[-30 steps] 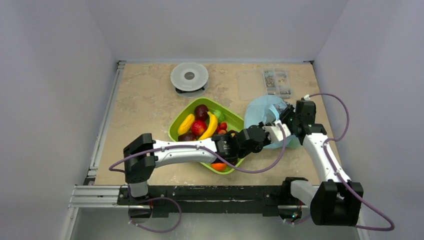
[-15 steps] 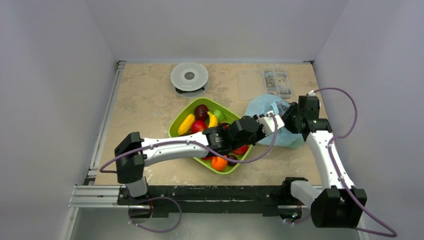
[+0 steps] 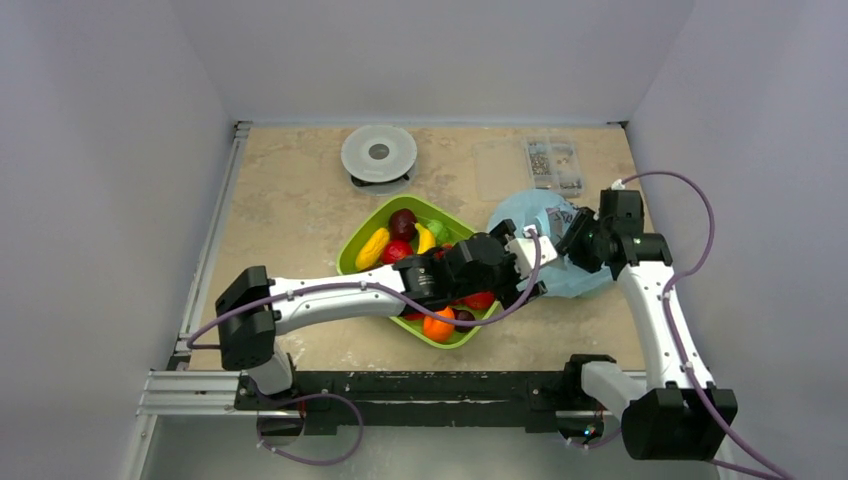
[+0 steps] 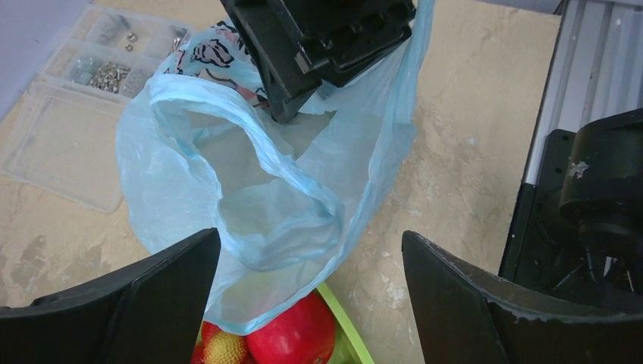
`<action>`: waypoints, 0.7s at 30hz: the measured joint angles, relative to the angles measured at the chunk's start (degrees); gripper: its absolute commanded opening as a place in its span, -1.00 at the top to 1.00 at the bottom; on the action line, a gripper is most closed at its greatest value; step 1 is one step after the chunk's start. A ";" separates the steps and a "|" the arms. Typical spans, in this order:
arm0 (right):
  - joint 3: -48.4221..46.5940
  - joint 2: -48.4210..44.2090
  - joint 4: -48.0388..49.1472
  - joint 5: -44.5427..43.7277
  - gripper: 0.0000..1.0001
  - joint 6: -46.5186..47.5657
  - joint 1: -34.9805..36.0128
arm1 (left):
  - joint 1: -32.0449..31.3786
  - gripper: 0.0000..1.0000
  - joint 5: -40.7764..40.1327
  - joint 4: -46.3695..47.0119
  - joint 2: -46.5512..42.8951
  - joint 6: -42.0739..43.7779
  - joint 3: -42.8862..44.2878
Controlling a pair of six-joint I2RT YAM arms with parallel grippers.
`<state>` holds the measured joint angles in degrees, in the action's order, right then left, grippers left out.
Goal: Take the fake fruits out of the plastic bag
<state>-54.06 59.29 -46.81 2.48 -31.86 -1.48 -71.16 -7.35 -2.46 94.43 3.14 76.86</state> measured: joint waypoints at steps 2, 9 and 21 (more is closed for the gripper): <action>-1.22 0.11 -1.40 -0.35 0.07 0.52 -0.02 | 0.00 -0.82 -0.70 0.83 1.55 0.37 0.02; -5.27 -3.58 -6.40 -3.13 -0.18 1.77 0.00 | 0.61 -0.03 -8.50 1.07 9.81 1.01 6.05; -11.93 -5.35 -10.64 -6.43 -0.45 4.70 0.09 | 3.04 1.00 -11.72 1.90 10.08 -1.16 7.78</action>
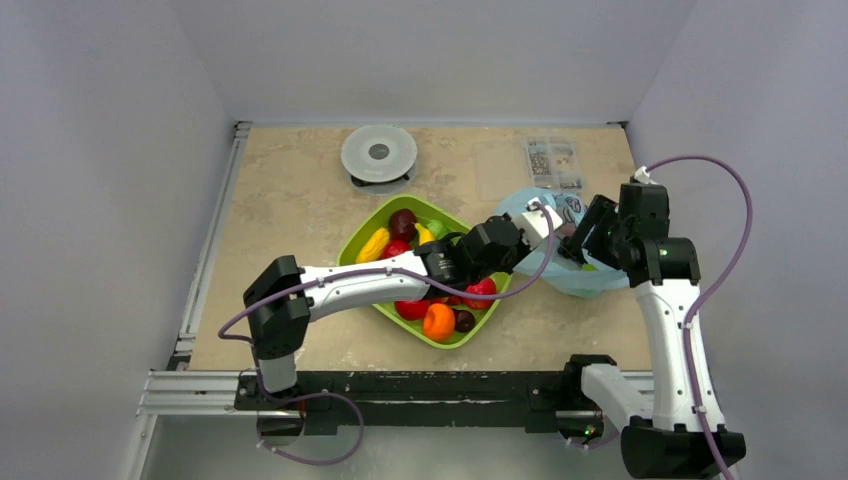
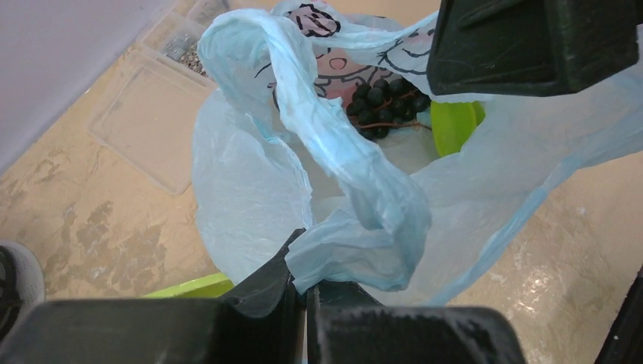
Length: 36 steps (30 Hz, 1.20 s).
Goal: Take the fake fruits out of the plastic bag
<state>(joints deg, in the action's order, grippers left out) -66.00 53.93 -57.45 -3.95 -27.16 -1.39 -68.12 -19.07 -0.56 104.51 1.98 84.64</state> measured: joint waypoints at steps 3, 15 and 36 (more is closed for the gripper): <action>-1.57 0.13 -2.40 -4.33 -0.77 0.37 0.13 | 0.00 1.00 0.66 0.00 -0.98 -1.57 0.00; -13.94 1.22 -3.30 1.25 -0.23 4.15 0.15 | 0.61 1.00 0.61 0.02 -2.60 -3.04 -0.09; 15.76 20.83 29.86 0.09 0.32 -10.91 3.91 | 0.87 1.00 6.84 0.46 -5.75 -9.11 -4.20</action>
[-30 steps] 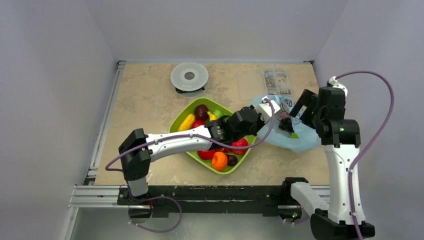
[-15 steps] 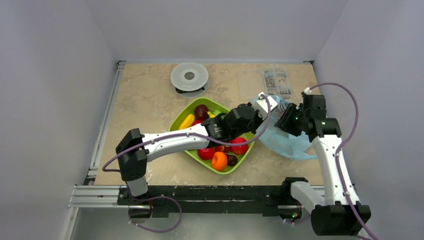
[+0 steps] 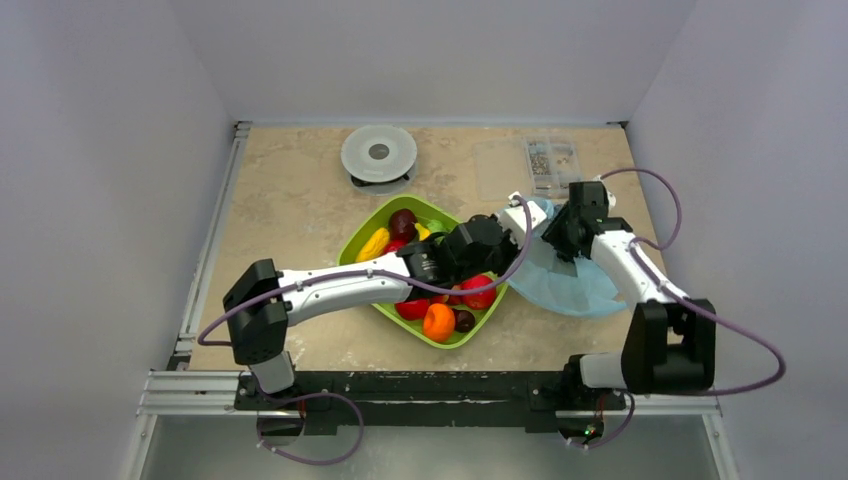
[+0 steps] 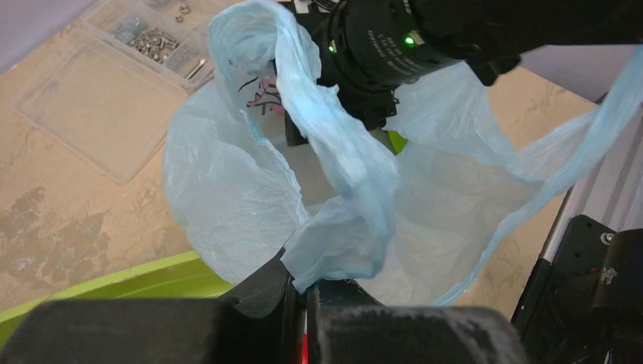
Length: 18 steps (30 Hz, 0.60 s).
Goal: Take the fake fruits out of the plastic bag
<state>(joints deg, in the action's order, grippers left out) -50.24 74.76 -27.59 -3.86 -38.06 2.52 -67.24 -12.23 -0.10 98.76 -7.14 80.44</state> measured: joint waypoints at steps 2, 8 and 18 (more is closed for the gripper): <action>-0.17 3.87 1.60 -4.66 0.30 -1.03 -0.11 | 0.00 1.00 0.02 0.31 -0.63 -0.39 -1.38; -0.94 10.56 0.98 -16.85 -0.01 -2.56 -1.86 | 0.00 1.00 -0.20 0.90 -2.16 -0.81 -4.57; -0.81 5.16 2.84 -25.27 -0.57 1.11 -1.90 | 0.00 1.00 -1.07 2.60 -3.13 -0.87 -7.89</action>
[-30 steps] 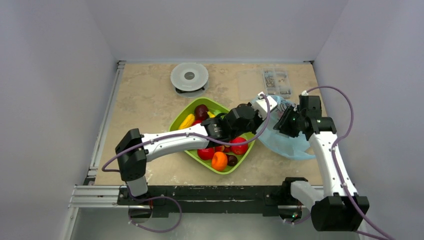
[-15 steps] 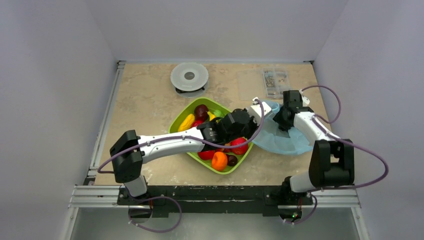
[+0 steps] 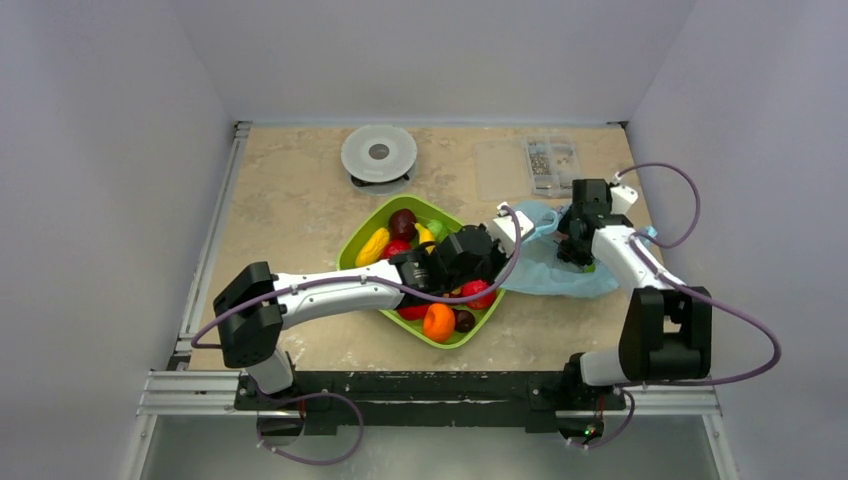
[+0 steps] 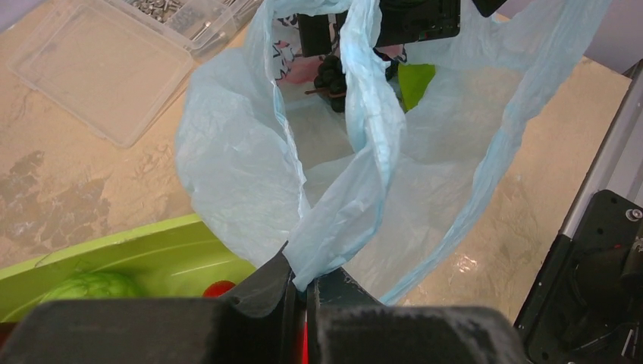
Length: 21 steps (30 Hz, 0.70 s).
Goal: Take the fake fruits out of the plastic bag
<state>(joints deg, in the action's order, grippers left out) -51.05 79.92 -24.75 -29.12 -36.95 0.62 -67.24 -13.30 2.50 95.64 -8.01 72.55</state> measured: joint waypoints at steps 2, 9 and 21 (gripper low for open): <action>0.00 1.57 0.83 -0.02 -0.64 0.76 0.00 | 0.00 1.00 0.00 -0.02 -0.04 -0.15 -0.20; -1.33 11.78 2.05 1.22 -0.80 4.02 0.00 | 0.00 1.00 0.00 -0.02 -0.04 -0.37 -0.26; -4.20 16.11 2.47 5.42 0.29 8.24 0.07 | 0.94 1.00 -0.48 -0.52 0.00 0.04 0.48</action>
<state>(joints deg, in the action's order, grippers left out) -55.24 96.03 -22.28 -23.70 -28.71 0.69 -66.30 -13.78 1.98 95.64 -7.97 73.03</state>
